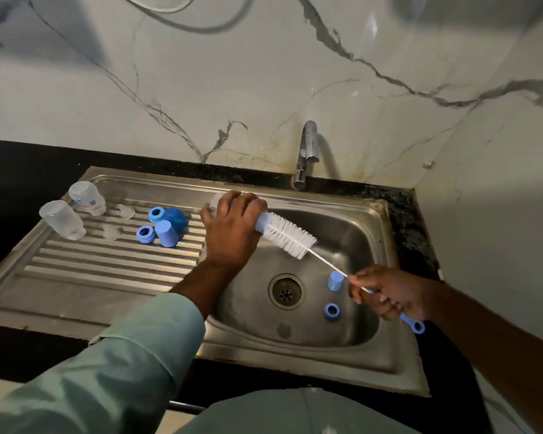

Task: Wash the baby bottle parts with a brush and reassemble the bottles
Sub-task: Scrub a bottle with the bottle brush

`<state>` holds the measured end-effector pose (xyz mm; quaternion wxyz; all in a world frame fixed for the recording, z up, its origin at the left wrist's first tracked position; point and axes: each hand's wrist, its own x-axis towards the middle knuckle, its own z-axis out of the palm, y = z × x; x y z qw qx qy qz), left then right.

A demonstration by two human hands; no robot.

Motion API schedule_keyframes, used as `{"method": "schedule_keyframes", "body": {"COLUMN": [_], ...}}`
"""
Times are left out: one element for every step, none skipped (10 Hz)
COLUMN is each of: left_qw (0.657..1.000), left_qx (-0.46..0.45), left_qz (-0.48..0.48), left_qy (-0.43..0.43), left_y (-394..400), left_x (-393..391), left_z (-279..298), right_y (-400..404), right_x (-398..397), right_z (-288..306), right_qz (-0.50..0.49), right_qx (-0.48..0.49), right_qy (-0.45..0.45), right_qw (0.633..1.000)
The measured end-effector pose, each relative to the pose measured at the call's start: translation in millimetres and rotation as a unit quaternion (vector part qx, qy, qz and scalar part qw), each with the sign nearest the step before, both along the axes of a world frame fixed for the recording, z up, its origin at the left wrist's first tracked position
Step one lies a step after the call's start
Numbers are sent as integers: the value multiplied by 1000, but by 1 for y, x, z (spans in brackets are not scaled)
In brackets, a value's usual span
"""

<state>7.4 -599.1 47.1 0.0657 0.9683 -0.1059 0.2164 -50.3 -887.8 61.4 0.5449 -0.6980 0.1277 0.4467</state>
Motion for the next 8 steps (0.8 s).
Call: {"method": "schedule_keyframes", "body": {"left_qw": [983, 910, 855, 912, 990, 996, 960, 868], "left_qx": [-18, -96, -163, -242, -97, -49, -124, -209], "left_qz": [7, -116, -175, -164, -62, -57, -117, -166], "left_qy": [185, 387, 460, 287, 84, 47, 223, 418], "left_y": [7, 31, 48, 44, 32, 34, 48, 60], "left_x": [10, 22, 24, 22, 14, 16, 27, 42], "left_z": [0, 8, 12, -5, -30, -36, -26, -1], "right_y": [20, 12, -3, 15, 31, 45, 48, 32], "right_x": [-3, 2, 8, 6, -4, -14, -13, 1], "right_z": [8, 24, 20, 19, 27, 22, 37, 30], "right_qz": [109, 310, 335, 231, 17, 98, 282, 321], "right_qx": [-251, -477, -486, -390, -79, -182, -504, -536], "right_qy": [-311, -550, -644, -558, -142, -245, -486, -611], "right_qw": [910, 611, 486, 695, 987, 947, 656, 486]}}
